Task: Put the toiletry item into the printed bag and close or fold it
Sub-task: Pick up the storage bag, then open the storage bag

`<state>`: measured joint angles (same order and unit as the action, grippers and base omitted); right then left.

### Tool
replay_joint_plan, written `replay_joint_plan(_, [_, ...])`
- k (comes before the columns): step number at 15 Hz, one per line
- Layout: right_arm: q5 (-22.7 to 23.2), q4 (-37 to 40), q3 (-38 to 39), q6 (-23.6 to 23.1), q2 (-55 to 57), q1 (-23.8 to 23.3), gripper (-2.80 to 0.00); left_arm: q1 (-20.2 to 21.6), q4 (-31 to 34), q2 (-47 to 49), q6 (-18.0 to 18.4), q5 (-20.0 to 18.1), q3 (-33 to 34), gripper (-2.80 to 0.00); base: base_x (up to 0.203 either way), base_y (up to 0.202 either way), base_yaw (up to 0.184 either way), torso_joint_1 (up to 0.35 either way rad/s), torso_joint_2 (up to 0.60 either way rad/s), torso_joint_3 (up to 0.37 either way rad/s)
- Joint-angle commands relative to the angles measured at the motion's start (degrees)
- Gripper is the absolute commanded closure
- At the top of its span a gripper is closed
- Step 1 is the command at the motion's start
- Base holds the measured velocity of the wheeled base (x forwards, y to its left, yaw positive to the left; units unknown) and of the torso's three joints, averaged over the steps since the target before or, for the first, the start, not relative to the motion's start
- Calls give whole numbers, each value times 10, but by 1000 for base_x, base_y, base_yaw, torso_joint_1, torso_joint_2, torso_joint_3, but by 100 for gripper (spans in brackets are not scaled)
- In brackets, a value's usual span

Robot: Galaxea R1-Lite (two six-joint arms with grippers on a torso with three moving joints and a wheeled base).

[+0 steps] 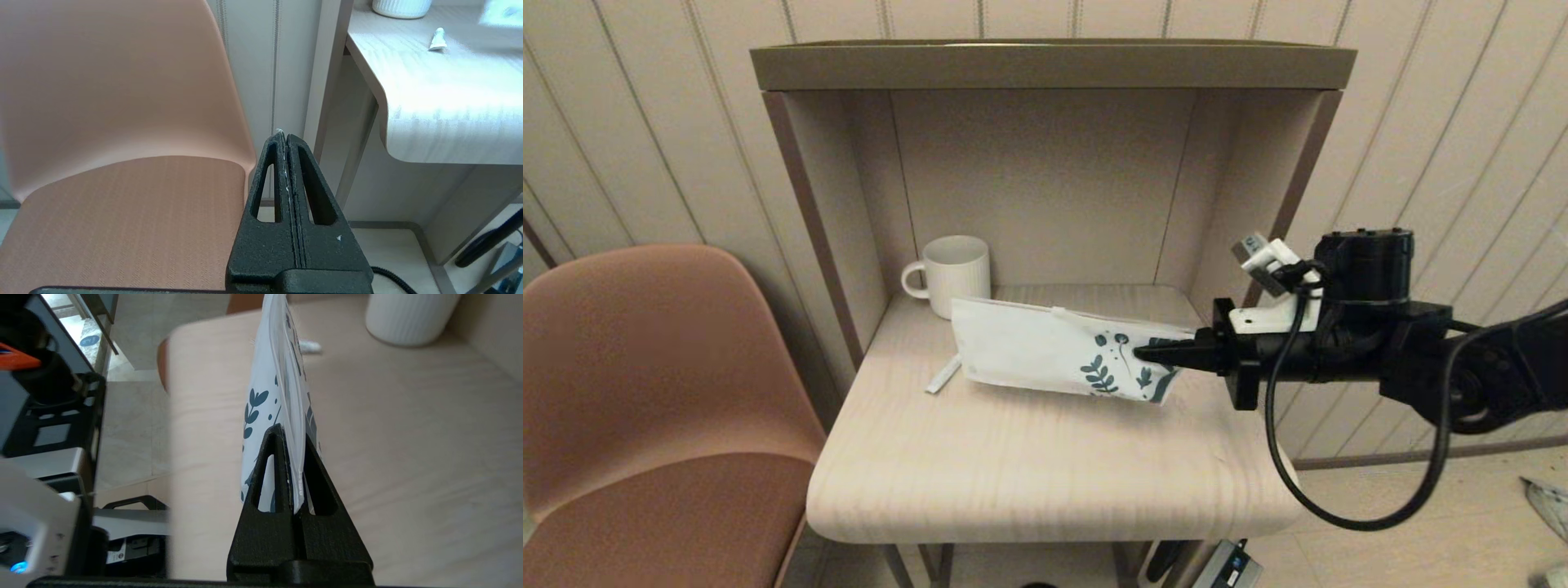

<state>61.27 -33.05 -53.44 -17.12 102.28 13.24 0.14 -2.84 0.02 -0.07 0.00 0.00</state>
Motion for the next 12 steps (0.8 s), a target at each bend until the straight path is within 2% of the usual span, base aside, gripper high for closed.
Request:
replay_joint_plan(1, [2,-4,55,-3,-88,-16,0,0,-1,0,0,0,0,0,0,0,0,0,0,0])
replay_joint_plan(5, [-1,0,166,-38,-200,-60,0,0,-1,0,0,0,0,0,0,0,0,0,0,0])
replay_joint_plan(7, [-8,18,181,-44,-240,-62,0,0,-1,0,0,0,0,0,0,0,0,0,0,0])
replay_joint_plan(9, [-27,83,138,-46,-251,-39,0,0,-1,0,0,0,0,0,0,0,0,0,0,0])
replay_joint_plan(12, [-49,226,26,-48,-252,4,0,0,-1,0,0,0,0,0,0,0,0,0,0,0])
